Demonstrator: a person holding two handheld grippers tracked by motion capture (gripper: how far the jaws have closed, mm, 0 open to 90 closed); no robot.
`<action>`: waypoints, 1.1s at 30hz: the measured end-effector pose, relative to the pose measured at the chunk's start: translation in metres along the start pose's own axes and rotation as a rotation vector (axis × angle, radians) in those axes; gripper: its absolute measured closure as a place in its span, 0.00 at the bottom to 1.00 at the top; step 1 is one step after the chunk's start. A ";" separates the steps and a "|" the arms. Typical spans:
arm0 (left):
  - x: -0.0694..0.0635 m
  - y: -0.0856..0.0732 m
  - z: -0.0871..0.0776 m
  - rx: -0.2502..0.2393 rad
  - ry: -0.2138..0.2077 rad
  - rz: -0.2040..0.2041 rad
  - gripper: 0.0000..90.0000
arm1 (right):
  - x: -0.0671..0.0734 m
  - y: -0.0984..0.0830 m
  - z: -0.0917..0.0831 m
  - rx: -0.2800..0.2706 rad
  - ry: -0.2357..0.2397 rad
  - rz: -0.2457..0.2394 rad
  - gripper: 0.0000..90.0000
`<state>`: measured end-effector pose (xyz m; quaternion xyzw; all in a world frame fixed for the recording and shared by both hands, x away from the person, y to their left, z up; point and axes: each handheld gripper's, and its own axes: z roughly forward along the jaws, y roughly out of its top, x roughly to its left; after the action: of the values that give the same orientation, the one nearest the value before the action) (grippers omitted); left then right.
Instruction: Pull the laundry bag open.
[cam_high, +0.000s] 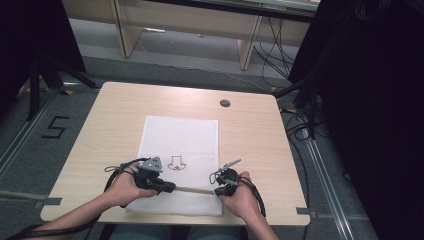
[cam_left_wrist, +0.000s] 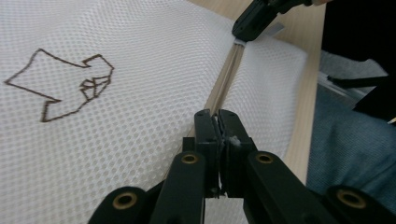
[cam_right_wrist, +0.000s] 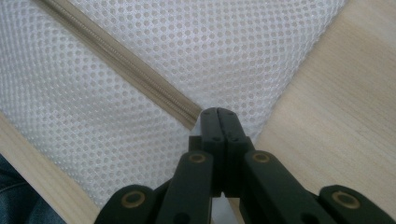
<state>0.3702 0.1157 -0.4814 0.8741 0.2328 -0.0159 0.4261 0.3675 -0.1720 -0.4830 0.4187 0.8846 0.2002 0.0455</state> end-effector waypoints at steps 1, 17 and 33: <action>0.000 -0.001 -0.002 -0.003 -0.001 -0.025 0.97 | 0.001 0.000 0.000 0.003 -0.002 0.012 1.00; 0.004 -0.007 -0.008 -0.007 -0.007 -0.029 0.97 | 0.000 0.000 -0.001 0.001 0.003 0.013 1.00; 0.007 -0.010 -0.014 -0.009 -0.001 -0.032 0.97 | 0.001 -0.001 -0.001 0.015 -0.001 0.040 1.00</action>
<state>0.3701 0.1343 -0.4818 0.8682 0.2466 -0.0222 0.4300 0.3659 -0.1718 -0.4819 0.4369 0.8774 0.1944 0.0388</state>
